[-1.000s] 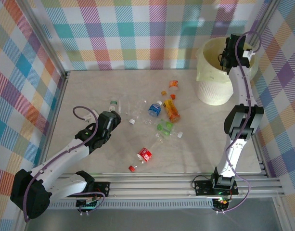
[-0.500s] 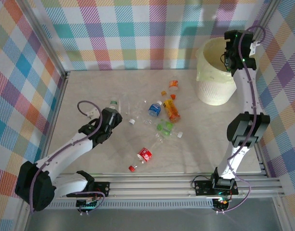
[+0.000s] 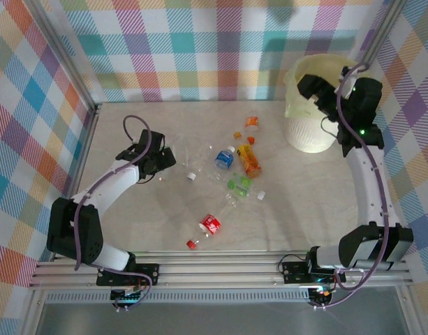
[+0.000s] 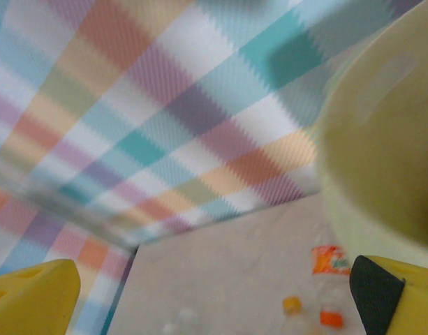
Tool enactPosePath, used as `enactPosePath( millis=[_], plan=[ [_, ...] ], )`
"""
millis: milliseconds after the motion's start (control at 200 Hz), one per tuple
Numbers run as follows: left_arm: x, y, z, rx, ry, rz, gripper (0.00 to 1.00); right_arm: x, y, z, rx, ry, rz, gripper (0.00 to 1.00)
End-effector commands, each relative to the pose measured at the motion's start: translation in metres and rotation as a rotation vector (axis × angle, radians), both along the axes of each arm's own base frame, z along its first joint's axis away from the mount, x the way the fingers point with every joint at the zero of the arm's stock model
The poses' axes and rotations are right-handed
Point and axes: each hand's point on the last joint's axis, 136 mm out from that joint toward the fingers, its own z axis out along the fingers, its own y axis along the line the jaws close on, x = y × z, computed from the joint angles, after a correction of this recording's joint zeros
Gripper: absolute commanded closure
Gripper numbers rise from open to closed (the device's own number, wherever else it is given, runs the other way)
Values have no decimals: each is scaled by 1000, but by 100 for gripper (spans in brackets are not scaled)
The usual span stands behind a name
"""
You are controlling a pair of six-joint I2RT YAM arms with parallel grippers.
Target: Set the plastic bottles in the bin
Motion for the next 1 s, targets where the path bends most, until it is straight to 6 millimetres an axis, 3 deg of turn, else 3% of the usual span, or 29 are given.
enactPosePath(
  millis=[0,195,620,995],
  plan=[
    [0,-1,-9,3,74,-135,8,-32,44,-7,-30,-61,277,0],
    [11,-4,-26,11,136,-206,11,-45,63,-31,-30,-13,338,0],
    [30,-8,-80,3,272,-251,21,-42,61,-36,-48,15,313,0],
    [23,-1,-77,24,211,-242,46,-32,59,-51,-14,64,285,0]
  ],
)
